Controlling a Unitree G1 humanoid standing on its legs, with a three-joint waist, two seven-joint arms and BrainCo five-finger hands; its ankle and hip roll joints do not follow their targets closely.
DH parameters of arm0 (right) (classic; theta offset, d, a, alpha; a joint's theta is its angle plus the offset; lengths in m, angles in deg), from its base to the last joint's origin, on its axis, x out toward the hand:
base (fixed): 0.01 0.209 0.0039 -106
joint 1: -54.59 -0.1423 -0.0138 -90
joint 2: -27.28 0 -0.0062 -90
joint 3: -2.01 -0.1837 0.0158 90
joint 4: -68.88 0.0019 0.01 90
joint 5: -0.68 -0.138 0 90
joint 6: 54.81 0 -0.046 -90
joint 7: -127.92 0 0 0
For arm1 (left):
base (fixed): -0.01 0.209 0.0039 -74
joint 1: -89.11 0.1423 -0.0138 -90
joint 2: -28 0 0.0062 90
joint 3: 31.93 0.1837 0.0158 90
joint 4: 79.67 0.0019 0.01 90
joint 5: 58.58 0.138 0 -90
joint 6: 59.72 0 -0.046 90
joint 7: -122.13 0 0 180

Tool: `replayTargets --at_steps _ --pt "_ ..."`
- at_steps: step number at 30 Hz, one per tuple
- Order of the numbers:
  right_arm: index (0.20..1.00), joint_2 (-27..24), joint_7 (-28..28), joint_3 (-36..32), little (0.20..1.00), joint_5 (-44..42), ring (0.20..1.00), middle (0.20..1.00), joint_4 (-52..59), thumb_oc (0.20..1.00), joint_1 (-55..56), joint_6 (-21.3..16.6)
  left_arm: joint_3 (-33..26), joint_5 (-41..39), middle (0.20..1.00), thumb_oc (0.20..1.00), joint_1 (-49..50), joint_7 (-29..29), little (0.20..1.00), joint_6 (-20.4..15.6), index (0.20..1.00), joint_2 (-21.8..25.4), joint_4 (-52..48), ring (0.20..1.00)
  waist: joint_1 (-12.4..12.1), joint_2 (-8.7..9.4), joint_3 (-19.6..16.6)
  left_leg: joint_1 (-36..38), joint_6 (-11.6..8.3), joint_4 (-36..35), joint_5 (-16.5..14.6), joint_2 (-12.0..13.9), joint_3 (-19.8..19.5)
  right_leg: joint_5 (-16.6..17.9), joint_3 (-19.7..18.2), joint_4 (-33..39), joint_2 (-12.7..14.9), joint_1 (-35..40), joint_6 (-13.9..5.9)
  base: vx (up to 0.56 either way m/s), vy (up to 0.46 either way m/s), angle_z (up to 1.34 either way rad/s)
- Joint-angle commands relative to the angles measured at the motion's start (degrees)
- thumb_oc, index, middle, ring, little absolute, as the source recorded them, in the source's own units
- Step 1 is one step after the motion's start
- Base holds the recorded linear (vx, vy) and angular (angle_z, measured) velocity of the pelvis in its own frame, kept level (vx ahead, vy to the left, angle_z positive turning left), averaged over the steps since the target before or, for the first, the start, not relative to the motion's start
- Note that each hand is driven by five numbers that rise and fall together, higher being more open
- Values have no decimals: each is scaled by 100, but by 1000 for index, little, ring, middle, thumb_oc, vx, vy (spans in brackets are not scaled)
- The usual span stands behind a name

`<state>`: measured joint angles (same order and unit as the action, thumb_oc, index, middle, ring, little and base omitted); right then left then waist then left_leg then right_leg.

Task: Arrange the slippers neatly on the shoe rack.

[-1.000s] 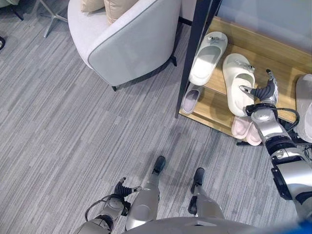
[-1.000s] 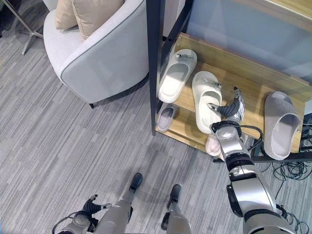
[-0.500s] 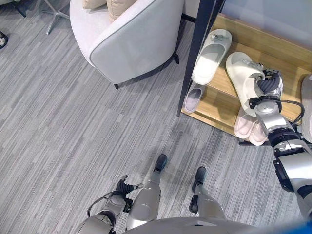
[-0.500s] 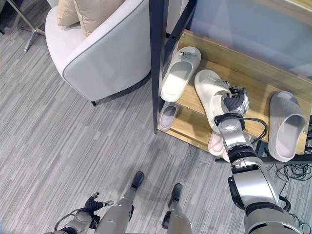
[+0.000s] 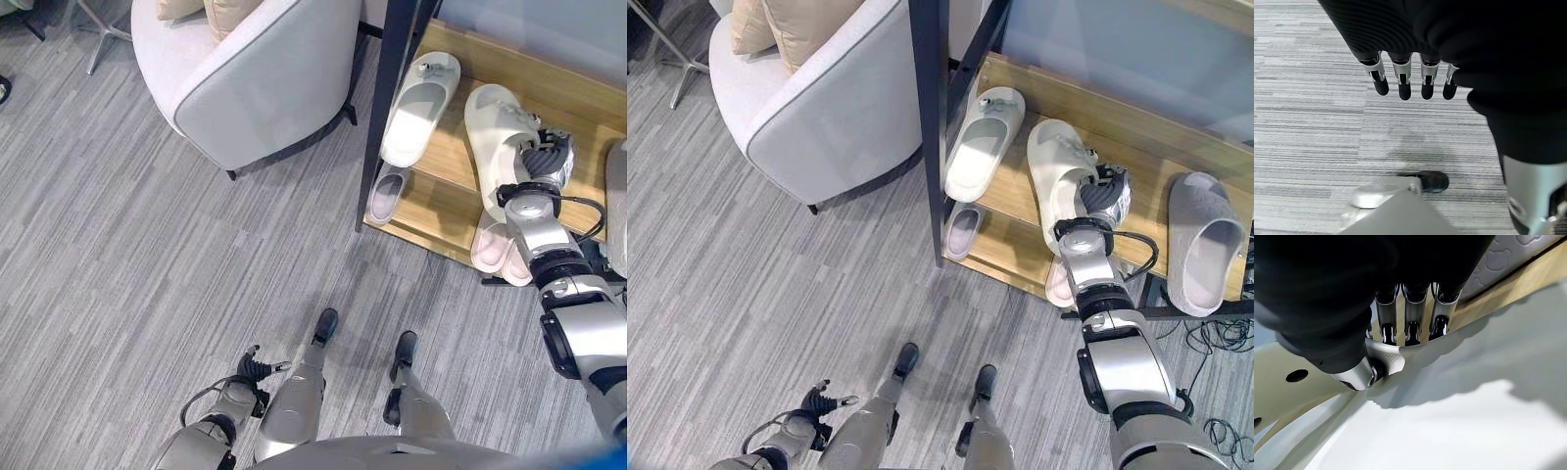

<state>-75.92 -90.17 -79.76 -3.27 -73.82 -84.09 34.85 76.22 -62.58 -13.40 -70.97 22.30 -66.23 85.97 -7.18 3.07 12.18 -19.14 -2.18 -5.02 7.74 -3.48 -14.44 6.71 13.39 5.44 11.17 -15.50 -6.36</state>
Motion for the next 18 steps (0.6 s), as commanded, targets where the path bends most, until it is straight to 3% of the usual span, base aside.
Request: replayTargets --at_steps 1,17,18 --pt "200 -76 -323 -39 200 -252 200 200 71 200 -432 -128 143 -199 1000 1000 -121 -146 1000 68 1000 -27 518 1000 57 118 -112 -74 -91 2 -497 14 352 -31 -60 -46 464 342 -451 24 52 2" --pt "200 466 -553 74 200 -1111 200 200 -566 200 -1333 0 200 -258 1000 1000 -360 -292 1000 237 1000 -23 570 1000 94 202 -223 -27 -28 2 -556 -67 455 54 -115 -98 560 335 -457 6 36 -1" --pt "1000 503 -555 50 1000 -1211 1000 1000 -588 1000 -1352 -33 213 -257 1000 1000 -366 -289 1000 245 1000 -29 572 1000 97 194 -229 -37 -27 2 -553 -75 448 53 -113 -100 562 331 -458 0 0 0"
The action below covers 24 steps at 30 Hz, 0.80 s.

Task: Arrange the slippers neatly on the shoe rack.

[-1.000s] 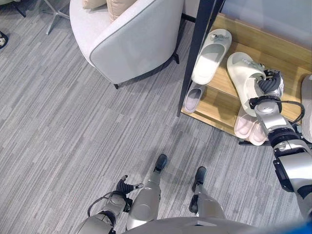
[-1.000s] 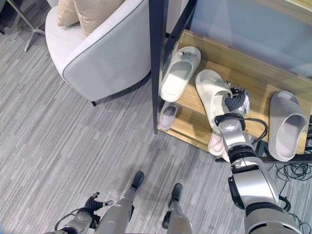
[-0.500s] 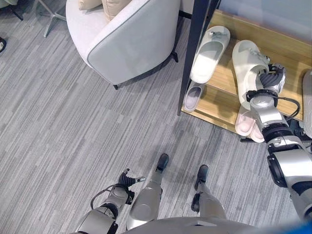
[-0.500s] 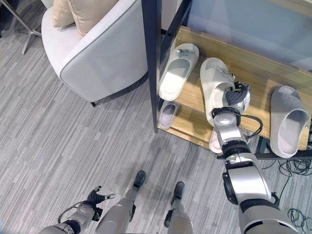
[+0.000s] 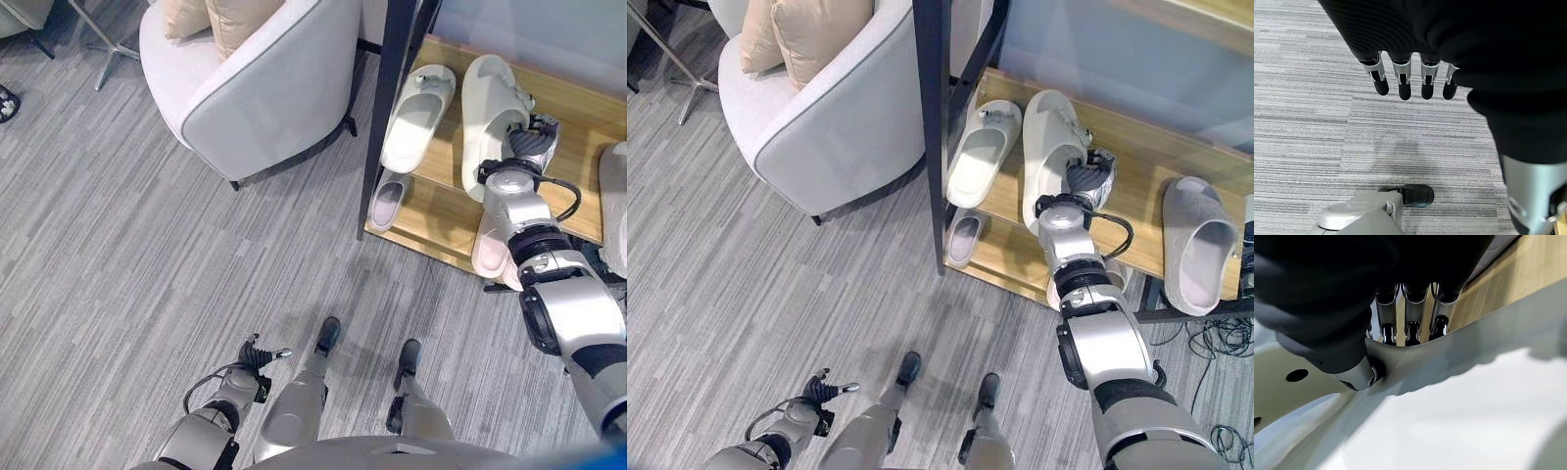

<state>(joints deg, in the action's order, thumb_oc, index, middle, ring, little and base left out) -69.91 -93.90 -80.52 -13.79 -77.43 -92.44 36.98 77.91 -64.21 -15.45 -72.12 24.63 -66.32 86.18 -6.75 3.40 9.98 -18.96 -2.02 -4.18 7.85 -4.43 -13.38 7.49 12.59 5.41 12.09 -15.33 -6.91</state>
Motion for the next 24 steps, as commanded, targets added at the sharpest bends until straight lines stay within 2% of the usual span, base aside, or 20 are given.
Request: replayTargets --at_steps 1,13,15,19,21,24 --pt "1000 -88 -166 131 1000 -203 1000 1000 -260 1000 -521 -253 43 -104 1000 1000 -175 -169 1000 15 1000 -20 552 1000 52 161 -9 -58 -43 -82 -562 19 340 -28 -33 -98 472 315 -403 0 0 0" --pt "1000 58 -131 80 1000 -370 1000 1000 -43 1000 -206 -310 19 -68 1000 1000 -179 -128 1000 104 1000 -62 550 1000 112 132 -28 -2 -10 -82 -585 2 390 -38 -95 -168 477 309 -389 0 1 0" --pt "1000 233 -142 -49 1000 -354 1000 1000 581 1000 308 -423 -62 -3 1000 1000 -161 -144 1000 162 1000 -101 571 1000 173 130 -57 53 12 -82 -613 21 431 -58 -119 -183 483 335 -389 0 0 0" --pt "1000 396 -86 -128 1000 -53 1000 1000 1283 1000 1043 -409 -191 31 1000 1000 -139 -165 1000 202 1000 -139 562 1000 239 122 -97 132 39 -82 -646 33 457 -101 -152 -223 476 365 -388 3 1 -4" --pt "1000 575 -24 -262 1000 168 1000 1000 1860 1000 1758 -446 -334 87 1000 1000 -103 -174 1000 231 1000 -157 555 1000 292 97 -129 188 54 -82 -664 43 503 -113 -137 -208 493 401 -396 9 4 -6" --pt "1000 757 77 -289 1000 352 1000 1000 2241 1000 2365 -481 -399 170 1000 1000 -32 -157 1000 247 1000 -183 548 1000 334 81 -197 227 69 -82 -688 47 538 -116 -146 -182 493 429 -394 8 -4 -16"
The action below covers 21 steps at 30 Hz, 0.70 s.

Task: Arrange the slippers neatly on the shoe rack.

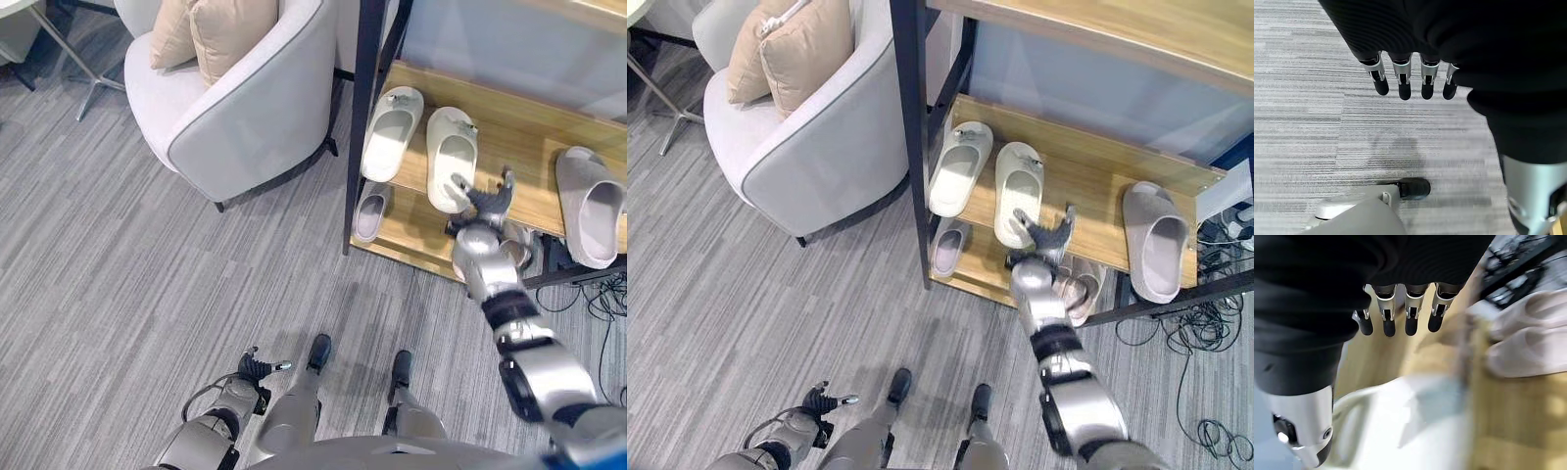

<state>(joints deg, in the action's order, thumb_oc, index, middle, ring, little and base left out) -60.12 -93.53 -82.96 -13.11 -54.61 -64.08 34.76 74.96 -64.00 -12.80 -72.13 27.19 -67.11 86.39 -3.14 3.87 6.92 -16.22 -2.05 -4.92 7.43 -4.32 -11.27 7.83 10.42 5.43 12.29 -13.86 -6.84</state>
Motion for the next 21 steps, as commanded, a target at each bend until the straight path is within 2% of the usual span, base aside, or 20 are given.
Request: replayTargets --at_steps 1,8,21 --pt "1000 -182 69 -43 1000 314 1000 1000 -11 1000 -368 -262 -115 161 1000 1000 -286 -150 1000 -5 1000 -111 516 1000 -17 30 100 -36 74 -8 -650 38 335 -156 64 -181 471 288 -403 2 6 -7" --pt "1000 -12 257 30 1000 272 1000 1000 140 1000 -57 -372 -161 180 1000 1000 -216 -115 1000 26 1000 -119 491 1000 15 -17 20 25 76 -8 -675 44 383 -166 74 -151 483 327 -395 0 0 0" --pt "1000 41 526 292 1000 182 1000 1000 206 1000 -85 -434 -170 172 1000 1000 -122 -122 1000 66 1000 -119 515 1000 13 35 1 84 71 -8 -683 76 420 -159 58 -143 466 381 -385 0 0 0"
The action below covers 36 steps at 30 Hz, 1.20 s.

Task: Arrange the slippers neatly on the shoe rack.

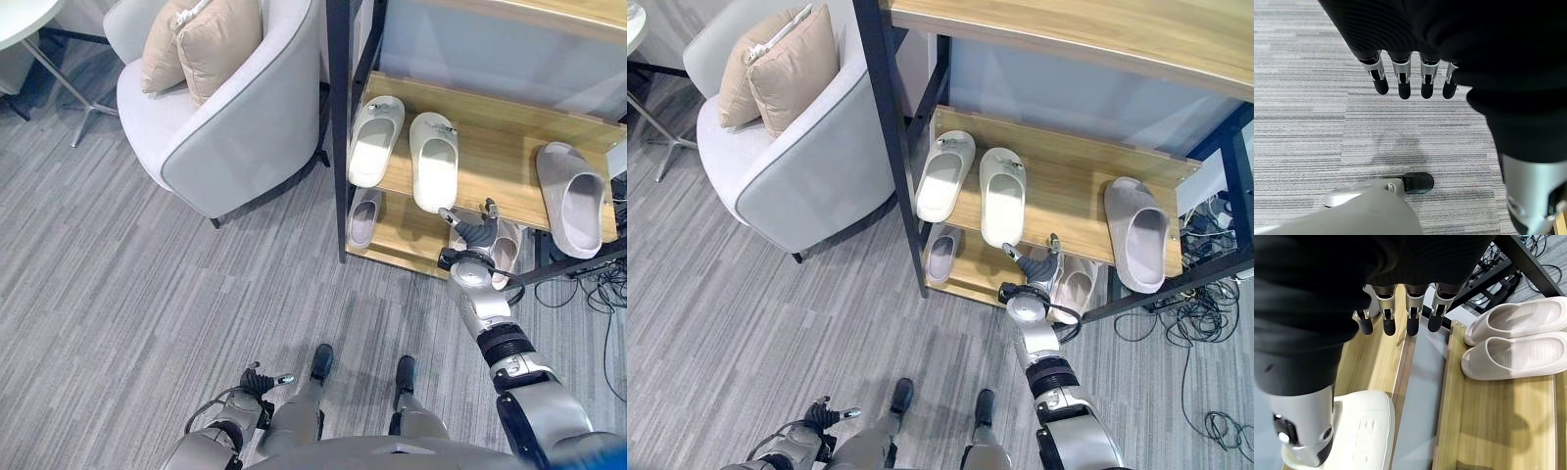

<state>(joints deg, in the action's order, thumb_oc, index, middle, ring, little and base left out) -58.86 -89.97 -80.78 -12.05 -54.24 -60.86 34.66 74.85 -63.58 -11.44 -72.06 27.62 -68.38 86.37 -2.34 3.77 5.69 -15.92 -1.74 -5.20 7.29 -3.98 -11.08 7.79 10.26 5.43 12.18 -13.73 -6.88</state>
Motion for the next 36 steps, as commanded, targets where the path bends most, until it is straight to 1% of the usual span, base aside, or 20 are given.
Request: replayTargets --at_steps 1,7,12,23,36 --pt "1000 -84 241 119 1000 52 1000 1000 168 1000 -397 -418 -170 139 1000 1000 -252 -122 1000 29 1000 18 517 1000 -70 50 120 61 43 20 -669 40 406 -155 73 -144 478 367 -381 0 0 0" --pt "1000 -48 449 332 1000 34 1000 1000 305 1000 -420 -414 -170 130 1000 1000 -250 -140 1000 53 1000 18 510 1000 -68 73 133 74 47 20 -661 57 430 -162 65 -174 480 362 -378 0 0 0" --pt "1000 43 653 564 1000 -155 1000 1000 346 1000 -520 -425 -154 100 1000 1000 -279 -154 1000 71 1000 24 505 1000 -81 93 155 100 52 20 -656 59 436 -156 39 -198 484 367 -375 2 2 -1" --pt "1000 16 860 783 1000 -304 1000 1000 54 1000 -877 -389 -167 109 1000 1000 -290 -165 1000 95 1000 77 524 1000 -127 111 160 121 58 20 -658 66 477 -146 33 -214 481 366 -371 6 0 -2" --pt "1000 -15 1083 1024 1000 -340 1000 1000 14 1000 -1192 -337 -127 94 1000 1000 -292 -135 1000 105 1000 109 515 1000 -156 147 140 171 63 20 -667 94 494 -173 31 -238 468 408 -353 0 0 0"
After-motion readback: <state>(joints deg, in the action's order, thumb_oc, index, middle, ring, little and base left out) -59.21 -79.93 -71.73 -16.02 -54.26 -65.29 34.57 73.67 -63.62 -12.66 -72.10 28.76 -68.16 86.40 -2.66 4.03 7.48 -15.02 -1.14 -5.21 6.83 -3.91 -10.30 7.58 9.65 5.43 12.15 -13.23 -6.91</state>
